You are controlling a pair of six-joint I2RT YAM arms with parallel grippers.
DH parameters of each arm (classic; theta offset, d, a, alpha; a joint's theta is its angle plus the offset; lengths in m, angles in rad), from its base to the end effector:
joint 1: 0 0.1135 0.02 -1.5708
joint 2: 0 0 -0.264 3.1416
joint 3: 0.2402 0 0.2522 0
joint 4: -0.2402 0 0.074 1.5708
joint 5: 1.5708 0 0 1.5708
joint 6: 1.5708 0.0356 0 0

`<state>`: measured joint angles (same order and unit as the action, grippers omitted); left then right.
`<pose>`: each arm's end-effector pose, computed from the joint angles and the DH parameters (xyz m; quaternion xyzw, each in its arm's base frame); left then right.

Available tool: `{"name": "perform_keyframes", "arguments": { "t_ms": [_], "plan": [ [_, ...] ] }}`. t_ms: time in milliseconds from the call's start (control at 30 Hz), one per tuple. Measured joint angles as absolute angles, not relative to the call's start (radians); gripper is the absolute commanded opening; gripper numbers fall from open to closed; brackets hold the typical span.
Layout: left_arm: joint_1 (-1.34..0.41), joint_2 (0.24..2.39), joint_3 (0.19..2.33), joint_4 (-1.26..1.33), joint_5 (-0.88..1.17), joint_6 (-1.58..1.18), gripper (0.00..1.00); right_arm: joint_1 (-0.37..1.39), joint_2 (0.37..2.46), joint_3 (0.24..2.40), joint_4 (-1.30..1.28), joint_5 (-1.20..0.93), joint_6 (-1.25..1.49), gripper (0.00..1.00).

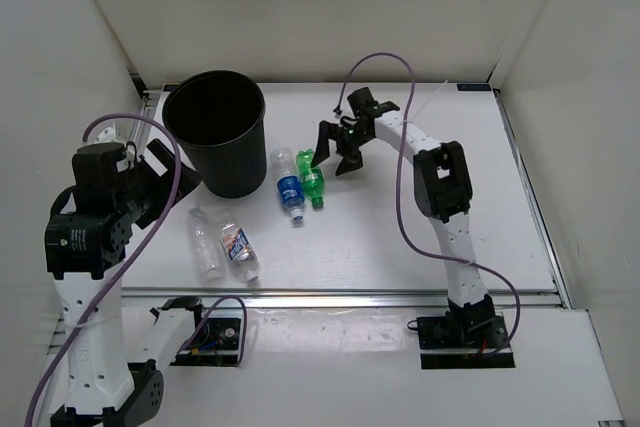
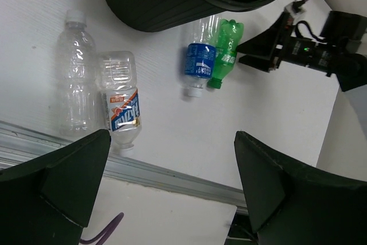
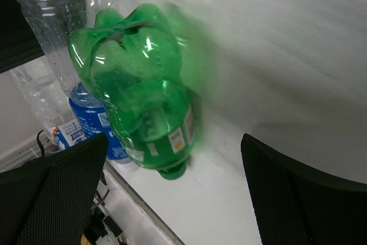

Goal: Put the plastic bottles in the bin

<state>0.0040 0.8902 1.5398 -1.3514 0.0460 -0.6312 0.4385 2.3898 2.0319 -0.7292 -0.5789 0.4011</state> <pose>0.0963 -0.0013 0.4439 -0.2740 0.8645 -0.1497 0.3939 0.4549 0.2348 0.1723 -0.0857 0.9291 0.3466 0.0967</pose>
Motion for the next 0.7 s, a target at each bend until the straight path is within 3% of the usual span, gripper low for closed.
{"name": "perform_keyframes", "arguments": {
  "t_ms": [233, 333, 367, 567, 700],
  "plan": [
    [0.004, 0.909, 1.571, -1.352, 0.061, -0.606, 1.00, 0.526, 2.451, 2.072, -0.696, -0.613, 0.430, 1.00],
    [0.004, 0.914, 1.571, -1.354, 0.068, -0.586, 1.00, 0.546, 2.461, 2.078, -0.680, -0.616, 0.439, 0.80],
    [0.004, 0.916, 1.571, -1.354, 0.069, -0.581, 1.00, 0.548, 2.464, 2.077, -0.678, -0.611, 0.440, 0.68],
    [0.004, 0.922, 1.571, -1.354, 0.072, -0.565, 1.00, 0.528, 2.418, 1.973, -0.643, -0.610, 0.453, 0.36],
    [0.004, 0.922, 1.586, -1.355, 0.067, -0.570, 1.00, 0.503, 2.273, 1.826, -0.689, -0.536, 0.441, 0.34]
  ]
}}
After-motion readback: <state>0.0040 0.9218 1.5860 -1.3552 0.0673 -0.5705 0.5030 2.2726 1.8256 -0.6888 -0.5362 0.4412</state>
